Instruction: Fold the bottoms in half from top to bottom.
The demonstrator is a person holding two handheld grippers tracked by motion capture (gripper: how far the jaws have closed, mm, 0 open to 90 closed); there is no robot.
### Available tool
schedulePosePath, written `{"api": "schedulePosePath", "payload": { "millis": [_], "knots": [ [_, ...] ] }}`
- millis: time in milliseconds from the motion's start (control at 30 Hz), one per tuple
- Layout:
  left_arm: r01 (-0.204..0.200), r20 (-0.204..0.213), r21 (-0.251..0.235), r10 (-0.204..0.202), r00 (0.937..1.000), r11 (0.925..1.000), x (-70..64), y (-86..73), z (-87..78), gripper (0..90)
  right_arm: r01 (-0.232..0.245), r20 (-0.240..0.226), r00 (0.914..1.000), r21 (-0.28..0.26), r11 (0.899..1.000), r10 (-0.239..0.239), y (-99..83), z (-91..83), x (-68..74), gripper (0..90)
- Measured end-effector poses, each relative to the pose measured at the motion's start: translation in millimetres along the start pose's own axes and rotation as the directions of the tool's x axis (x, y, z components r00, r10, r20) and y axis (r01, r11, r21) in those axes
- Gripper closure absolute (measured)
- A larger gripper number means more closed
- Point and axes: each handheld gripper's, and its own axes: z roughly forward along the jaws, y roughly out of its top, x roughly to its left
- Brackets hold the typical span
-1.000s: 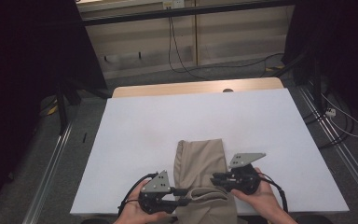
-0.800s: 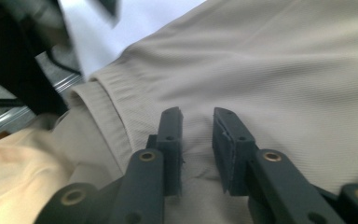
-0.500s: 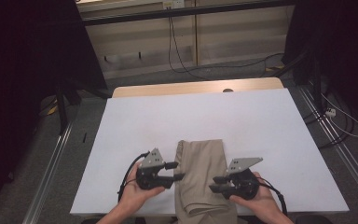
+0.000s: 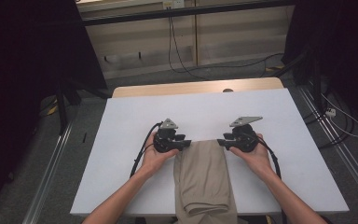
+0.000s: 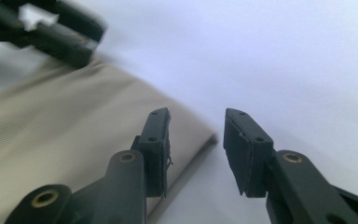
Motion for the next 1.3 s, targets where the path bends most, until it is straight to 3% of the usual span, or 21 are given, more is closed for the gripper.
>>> {"api": "schedulePosePath", "payload": {
  "millis": [67,167,233,300,400,500,633,700,733,833,933,1000,1067,1100,1133,1167,1200,1233,1300],
  "knots": [
    [0.004,0.009,0.003,-0.004,0.9999,1.0000,1.4,-3.0,-2.2,70.8,-0.017,-0.022,0.9996,0.002,1.000,0.017,-1.6,13.1,-3.6,59.9],
    [0.045,0.013,-0.007,-0.045,0.9989,0.9990,5.6,-3.7,-7.5,75.7,-0.009,-0.015,0.9998,0.018,1.000,0.009,-4.9,23.6,-4.1,55.3],
    [0.051,0.010,-0.003,-0.051,0.9986,0.9987,7.7,-5.8,-10.7,76.8,-0.008,0.015,0.9999,0.028,1.000,0.008,-6.4,27.5,-3.9,50.8],
    [0.061,0.001,-0.006,-0.061,0.9981,0.9981,8.4,-7.1,-14.5,76.9,-0.014,0.006,0.9999,0.028,1.000,0.014,-7.0,28.5,-4.5,50.4],
    [0.076,-0.001,-0.022,-0.076,0.9971,0.9969,9.4,-8.2,-19.0,74.8,0.013,0.011,0.9999,0.031,0.999,-0.014,-7.6,28.8,-2.3,51.8],
    [0.079,0.013,-0.033,-0.078,0.9969,0.9963,11.0,-9.0,-24.8,72.1,0.035,-0.017,0.9993,0.036,0.999,-0.034,-7.1,28.9,-1.0,57.8],
    [0.078,0.022,-0.060,-0.077,0.9968,0.9952,12.1,-10.0,-26.3,53.3,0.025,-0.047,0.9986,0.042,0.999,-0.023,-6.8,28.8,-3.5,59.8],
    [0.070,-0.021,-0.049,-0.071,0.9972,0.9963,11.2,-11.4,-23.1,37.7,0.032,-0.061,0.9977,0.053,0.998,-0.029,-5.9,28.3,-2.8,63.0],
    [0.071,-0.016,-0.034,-0.072,0.9973,0.9969,10.6,-12.9,-19.9,33.8,0.033,-0.067,0.9973,0.058,0.998,-0.029,-5.6,27.9,-2.1,66.4],
    [0.048,-0.004,0.008,-0.048,0.9989,0.9988,6.7,-15.5,-11.5,35.8,0.044,-0.098,0.9944,0.065,0.997,-0.038,-5.4,27.8,0.4,70.1],
    [0.041,-0.008,0.011,-0.041,0.9991,0.9991,4.6,-15.8,-11.3,39.4,0.035,-0.116,0.9929,0.067,0.997,-0.027,-5.5,27.7,-0.6,74.9],
    [0.041,0.037,0.007,-0.041,0.9985,0.9991,2.5,-17.8,-11.0,52.8,0.025,-0.153,0.9882,0.072,0.997,-0.014,-6.0,27.7,-0.1,82.8],
    [-0.004,0.012,0.018,0.004,0.9999,0.9998,-6.6,-18.1,-10.0,56.5,0.008,-0.157,0.9876,0.078,0.997,0.004,-6.1,27.4,1.6,83.9],
    [0.007,0.047,0.032,-0.008,0.9989,0.9995,-9.0,-16.7,-10.1,60.5,0.007,-0.155,0.9878,0.079,0.997,0.005,-5.9,27.2,1.8,84.4],
    [0.020,0.096,0.040,-0.024,0.9951,0.9990,-11.2,-16.8,-9.1,71.5,-0.004,-0.152,0.9882,0.077,0.997,0.016,-6.1,27.1,1.9,84.6],
    [-0.001,0.069,0.042,-0.001,0.9976,0.9991,-16.9,-16.1,-8.3,71.8,-0.022,-0.153,0.9877,0.075,0.997,0.033,-6.6,27.1,1.4,85.0],
    [-0.007,0.070,0.048,0.003,0.9975,0.9988,-18.2,-14.1,-9.2,73.6,-0.039,-0.148,0.9878,0.075,0.996,0.050,-6.5,26.4,0.9,85.7],
    [0.036,0.098,0.030,-0.039,0.9944,0.9989,-17.9,-11.2,-11.5,75.6,-0.045,-0.140,0.9886,0.074,0.996,0.055,-6.0,25.6,1.1,85.9],
    [0.064,0.086,-0.004,-0.064,0.9942,0.9979,-14.4,-6.1,-17.2,77.2,-0.056,-0.130,0.9896,0.042,0.998,0.061,-2.4,20.2,1.2,86.3]
  ]
}}
